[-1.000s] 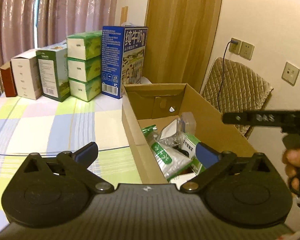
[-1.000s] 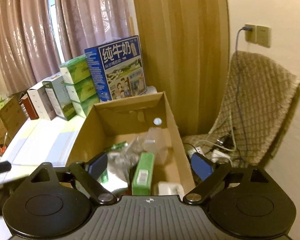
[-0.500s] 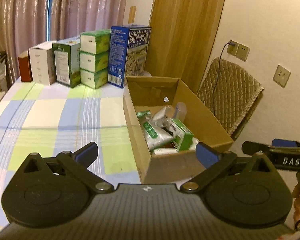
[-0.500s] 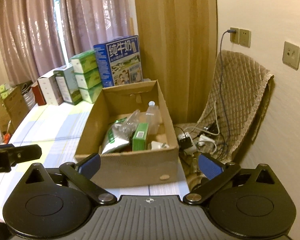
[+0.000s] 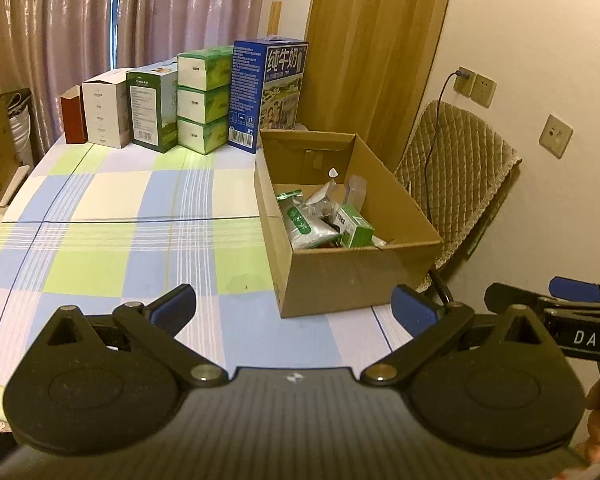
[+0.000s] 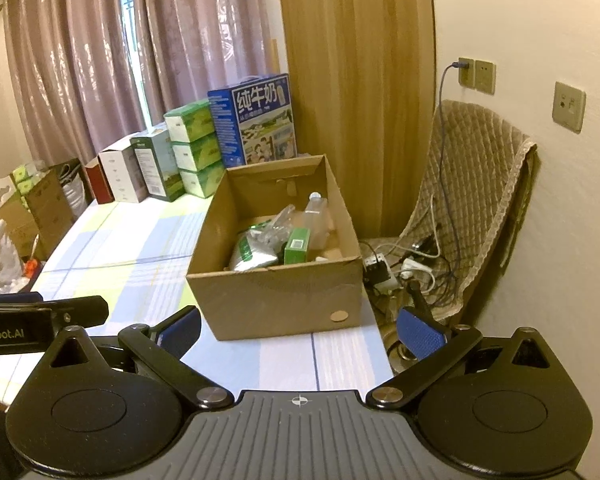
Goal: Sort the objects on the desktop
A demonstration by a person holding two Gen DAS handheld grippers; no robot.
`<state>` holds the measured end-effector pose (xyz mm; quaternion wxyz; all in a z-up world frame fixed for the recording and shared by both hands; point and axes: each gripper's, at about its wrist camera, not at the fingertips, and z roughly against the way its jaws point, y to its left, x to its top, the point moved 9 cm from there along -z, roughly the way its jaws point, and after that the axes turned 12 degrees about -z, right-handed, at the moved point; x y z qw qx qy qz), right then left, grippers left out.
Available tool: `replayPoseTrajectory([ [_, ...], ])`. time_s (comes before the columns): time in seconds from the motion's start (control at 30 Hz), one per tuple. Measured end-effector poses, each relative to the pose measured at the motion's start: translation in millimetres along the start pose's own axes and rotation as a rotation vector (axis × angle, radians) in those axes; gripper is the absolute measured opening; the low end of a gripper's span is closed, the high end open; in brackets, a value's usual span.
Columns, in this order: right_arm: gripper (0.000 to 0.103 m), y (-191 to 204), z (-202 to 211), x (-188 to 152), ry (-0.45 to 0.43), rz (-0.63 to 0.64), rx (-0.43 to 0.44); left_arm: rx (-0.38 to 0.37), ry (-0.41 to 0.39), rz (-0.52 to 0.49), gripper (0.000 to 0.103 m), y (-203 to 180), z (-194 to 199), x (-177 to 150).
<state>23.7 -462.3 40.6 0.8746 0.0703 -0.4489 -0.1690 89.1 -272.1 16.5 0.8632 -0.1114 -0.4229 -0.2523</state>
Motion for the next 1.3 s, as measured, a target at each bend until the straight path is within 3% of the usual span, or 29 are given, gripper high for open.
replayPoseTrajectory([
  [0.7, 0.101, 7, 13, -9, -0.001, -0.003, 0.006, 0.032, -0.006, -0.008, 0.102, -1, 9, -3],
  [1.3, 0.101, 3, 7, -16, 0.013, -0.005, -0.007, 0.009, 0.011, -0.041, 0.102, -6, 1, -9],
])
